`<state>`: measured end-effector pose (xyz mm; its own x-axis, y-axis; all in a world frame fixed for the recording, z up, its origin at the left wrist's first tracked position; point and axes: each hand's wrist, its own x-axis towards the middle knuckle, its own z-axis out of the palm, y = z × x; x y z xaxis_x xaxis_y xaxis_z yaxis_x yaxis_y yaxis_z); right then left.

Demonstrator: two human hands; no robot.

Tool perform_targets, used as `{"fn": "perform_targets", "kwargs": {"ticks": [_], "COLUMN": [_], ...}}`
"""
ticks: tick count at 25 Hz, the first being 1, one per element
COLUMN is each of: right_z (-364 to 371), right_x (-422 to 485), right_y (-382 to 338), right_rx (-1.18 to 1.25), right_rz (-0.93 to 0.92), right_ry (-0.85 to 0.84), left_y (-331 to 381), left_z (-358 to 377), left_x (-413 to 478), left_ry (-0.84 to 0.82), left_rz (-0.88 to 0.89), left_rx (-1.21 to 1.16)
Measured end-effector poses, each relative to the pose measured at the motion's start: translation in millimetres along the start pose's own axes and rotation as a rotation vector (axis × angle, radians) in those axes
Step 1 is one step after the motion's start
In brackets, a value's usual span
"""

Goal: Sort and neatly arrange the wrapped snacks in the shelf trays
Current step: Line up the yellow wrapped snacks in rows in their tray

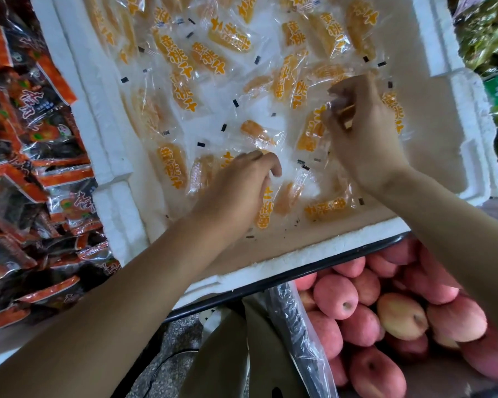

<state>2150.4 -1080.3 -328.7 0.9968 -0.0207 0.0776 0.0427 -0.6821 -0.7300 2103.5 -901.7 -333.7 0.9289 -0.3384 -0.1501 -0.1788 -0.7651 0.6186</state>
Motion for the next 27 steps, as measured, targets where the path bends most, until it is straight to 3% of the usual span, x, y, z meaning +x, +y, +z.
{"fn": "perform_targets", "kwargs": {"ticks": [3,7,11,16,20,24,27], "right_z": [-15,-31,-38,-22,-1,-2,-15], "right_x": [-13,-24,-25,-25,-22,-27,-33], "right_y": [6,16,18,10,1,-5,-2], "right_rx": [-0.005,-0.031,-0.020,-0.011,-0.092,-0.380,-0.471], "right_rz": [0.019,0.104,0.126,0.117,0.073,-0.163,-0.132], "right_ry": [-0.020,-0.001,0.015,-0.363,-0.644,-0.610,-0.586], "left_y": [-1,8,10,-11,-13,-10,-5], "left_z": [10,26,27,14,13,17,25], "left_x": [10,24,24,5,4,-1,-4], "left_ry": [-0.085,-0.222,-0.118,-0.075,-0.124,0.018,0.059], "left_rz": [0.075,0.145,0.093,-0.055,-0.044,0.091,0.176], "left_rx": [0.208,0.279,0.294,0.212,0.237,0.316,0.259]}}
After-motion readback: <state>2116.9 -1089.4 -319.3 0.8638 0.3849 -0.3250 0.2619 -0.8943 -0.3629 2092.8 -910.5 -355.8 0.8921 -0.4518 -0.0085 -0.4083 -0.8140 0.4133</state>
